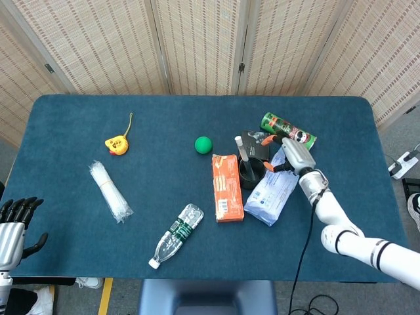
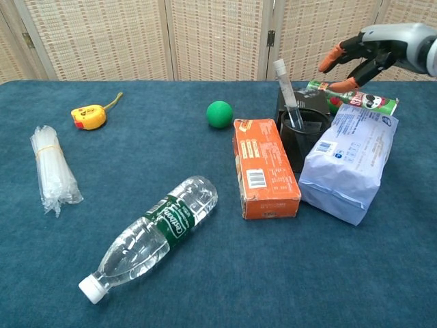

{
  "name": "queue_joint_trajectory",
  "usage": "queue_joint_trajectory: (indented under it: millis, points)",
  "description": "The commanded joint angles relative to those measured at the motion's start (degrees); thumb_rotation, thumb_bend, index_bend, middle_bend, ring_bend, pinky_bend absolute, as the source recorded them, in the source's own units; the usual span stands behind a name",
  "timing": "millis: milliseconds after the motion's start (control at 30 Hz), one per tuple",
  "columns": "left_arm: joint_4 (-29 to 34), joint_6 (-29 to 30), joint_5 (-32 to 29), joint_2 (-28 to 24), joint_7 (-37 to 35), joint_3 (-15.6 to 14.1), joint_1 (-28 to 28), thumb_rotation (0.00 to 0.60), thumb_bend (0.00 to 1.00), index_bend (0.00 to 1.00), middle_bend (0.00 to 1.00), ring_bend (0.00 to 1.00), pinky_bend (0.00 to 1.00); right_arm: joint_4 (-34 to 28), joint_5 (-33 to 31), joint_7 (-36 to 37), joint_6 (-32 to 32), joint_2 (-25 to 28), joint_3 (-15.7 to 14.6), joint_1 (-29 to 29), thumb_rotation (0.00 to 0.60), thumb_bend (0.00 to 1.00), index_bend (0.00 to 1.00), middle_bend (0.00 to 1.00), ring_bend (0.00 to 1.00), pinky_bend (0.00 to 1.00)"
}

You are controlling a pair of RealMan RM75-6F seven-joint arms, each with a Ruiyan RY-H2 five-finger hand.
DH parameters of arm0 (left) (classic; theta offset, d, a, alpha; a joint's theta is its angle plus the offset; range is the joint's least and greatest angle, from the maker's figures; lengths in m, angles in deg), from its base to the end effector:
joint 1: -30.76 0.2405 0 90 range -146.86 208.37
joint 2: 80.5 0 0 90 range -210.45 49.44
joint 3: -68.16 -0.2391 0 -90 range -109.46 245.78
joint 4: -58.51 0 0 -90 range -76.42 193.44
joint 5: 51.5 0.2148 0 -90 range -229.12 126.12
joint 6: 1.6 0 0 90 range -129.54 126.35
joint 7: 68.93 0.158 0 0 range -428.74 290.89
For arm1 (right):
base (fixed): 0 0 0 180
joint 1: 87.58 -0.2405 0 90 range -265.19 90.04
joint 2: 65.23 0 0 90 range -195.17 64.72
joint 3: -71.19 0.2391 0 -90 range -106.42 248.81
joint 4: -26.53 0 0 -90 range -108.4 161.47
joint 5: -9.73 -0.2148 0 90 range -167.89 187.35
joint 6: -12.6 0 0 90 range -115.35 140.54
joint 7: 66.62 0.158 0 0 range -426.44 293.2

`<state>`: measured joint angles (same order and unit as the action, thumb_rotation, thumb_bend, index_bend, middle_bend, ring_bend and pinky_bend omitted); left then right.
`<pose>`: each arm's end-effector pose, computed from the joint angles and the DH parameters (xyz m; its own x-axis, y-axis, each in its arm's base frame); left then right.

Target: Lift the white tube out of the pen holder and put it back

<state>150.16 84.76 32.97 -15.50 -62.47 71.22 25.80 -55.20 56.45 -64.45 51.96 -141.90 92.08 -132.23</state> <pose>-0.3003 0.1954 0.1490 0.4913 -0.0221 0.8707 0.8710 0.0177 -0.4910 -0.1625 -0.4185 0.0536 -0.0038 -0.3539 0.9353 -0.9997 -0.0208 -0.0120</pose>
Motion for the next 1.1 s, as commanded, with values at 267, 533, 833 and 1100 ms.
queue_joint_trajectory:
  millis: [267,533,833,1100]
  points:
    - [-0.2,-0.1,-0.3,-0.2,-0.2,-0.1,0.2,0.600,0.33,0.20,0.19,0.15,0.12,5.3,-4.4,-1.6,-3.0,-4.6,-0.6,-5.5,0.600,0.34,0.34,0.19,0.03,0.17]
    - [-0.4,-0.6,-0.6,-0.1,-0.4,-0.2,0.3,0.600,0.33,0.21,0.19,0.15,0.12,8.4,-7.9,-3.1,-4.1,-6.0,-1.7,-8.2,0.600,0.34,0.35,0.19,0.03,0.17]
    - [-0.6,-0.9,-0.9,-0.2,-0.6,-0.1,0.3,0.600,0.33,0.21,0.18,0.15,0.12,10.2,-8.8,-2.8,-5.2,-7.4,-2.2,-9.8,0.600,0.34,0.38,0.19,0.03,0.17]
    - [-1.0,-1.1,-1.0,0.0,-0.8,0.0,0.2,0.600,0.33,0.20,0.18,0.14,0.12,10.4,-8.3,-1.5,-5.0,-7.4,-2.2,-9.6,0.600,0.35,0.41,0.20,0.03,0.17]
